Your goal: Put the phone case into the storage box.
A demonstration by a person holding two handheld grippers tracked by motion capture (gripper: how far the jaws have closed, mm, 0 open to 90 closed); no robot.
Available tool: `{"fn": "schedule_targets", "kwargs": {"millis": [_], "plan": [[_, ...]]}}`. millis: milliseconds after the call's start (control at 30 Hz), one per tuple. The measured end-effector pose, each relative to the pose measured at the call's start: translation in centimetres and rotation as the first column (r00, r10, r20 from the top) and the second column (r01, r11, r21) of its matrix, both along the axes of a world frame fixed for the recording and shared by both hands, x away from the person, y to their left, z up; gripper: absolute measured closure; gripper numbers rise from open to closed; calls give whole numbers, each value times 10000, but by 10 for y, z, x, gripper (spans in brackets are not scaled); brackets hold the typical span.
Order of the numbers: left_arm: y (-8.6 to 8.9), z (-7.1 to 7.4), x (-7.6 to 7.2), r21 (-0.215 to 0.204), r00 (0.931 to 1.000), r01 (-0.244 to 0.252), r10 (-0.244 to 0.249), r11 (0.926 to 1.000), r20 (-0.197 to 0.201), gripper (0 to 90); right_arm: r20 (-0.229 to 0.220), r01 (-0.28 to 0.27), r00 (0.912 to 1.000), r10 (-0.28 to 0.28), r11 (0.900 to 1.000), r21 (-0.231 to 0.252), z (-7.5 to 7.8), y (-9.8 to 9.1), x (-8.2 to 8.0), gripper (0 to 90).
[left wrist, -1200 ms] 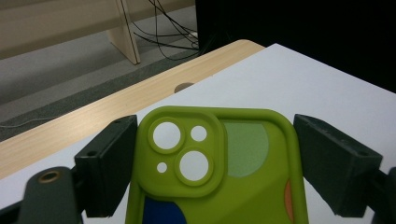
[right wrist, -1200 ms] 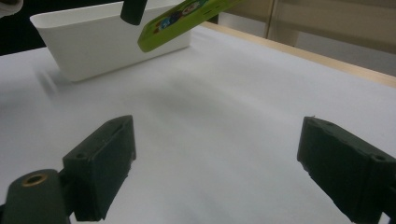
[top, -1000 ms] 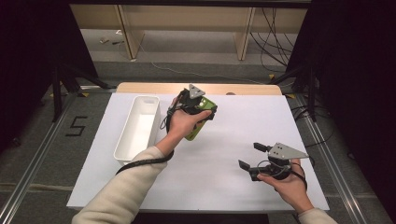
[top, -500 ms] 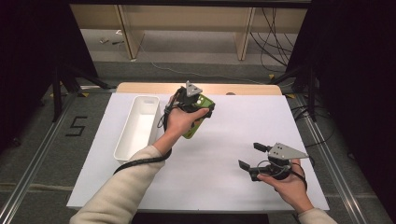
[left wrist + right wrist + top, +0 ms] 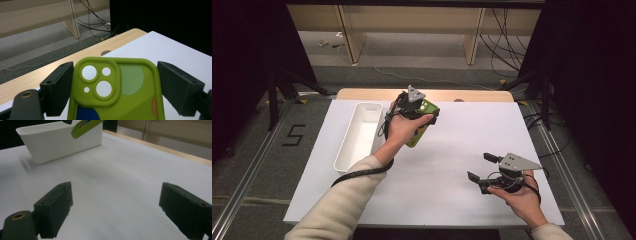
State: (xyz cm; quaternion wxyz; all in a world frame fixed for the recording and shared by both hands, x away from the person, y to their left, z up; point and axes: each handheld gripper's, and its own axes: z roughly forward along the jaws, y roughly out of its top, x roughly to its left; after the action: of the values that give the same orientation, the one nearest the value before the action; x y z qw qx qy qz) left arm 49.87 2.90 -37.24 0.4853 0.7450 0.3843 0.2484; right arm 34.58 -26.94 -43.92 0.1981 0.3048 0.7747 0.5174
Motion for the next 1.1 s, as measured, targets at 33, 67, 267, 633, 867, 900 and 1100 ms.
{"fn": "schedule_targets", "kwargs": {"millis": [33,67,267,633,867,900,1100], "plan": [[0,0,0,0,10000,0,0,10000,0,166,0,0,10000,0,10000,0,0,0,0,127],[0,0,0,-58,10000,-46,46,10000,9,166,0,-1,10000,1,10000,5,0,0,0,127],[6,3,-1,-64,9999,-107,107,9999,97,166,12,-6,10000,6,10000,16,0,0,0,127],[16,6,-2,-113,9993,-333,335,9994,185,165,-21,-6,10000,6,10000,4,0,1,0,127],[22,9,-4,-198,9989,-388,392,9991,241,165,-4,7,10000,-7,10000,13,0,0,0,127],[23,10,-4,-211,9989,-398,403,9990,258,165,-3,8,10000,-8,10000,14,0,0,0,127],[28,10,-4,-300,9984,-490,497,9983,256,165,-2,6,10000,-6,10000,19,0,0,0,127]]}}
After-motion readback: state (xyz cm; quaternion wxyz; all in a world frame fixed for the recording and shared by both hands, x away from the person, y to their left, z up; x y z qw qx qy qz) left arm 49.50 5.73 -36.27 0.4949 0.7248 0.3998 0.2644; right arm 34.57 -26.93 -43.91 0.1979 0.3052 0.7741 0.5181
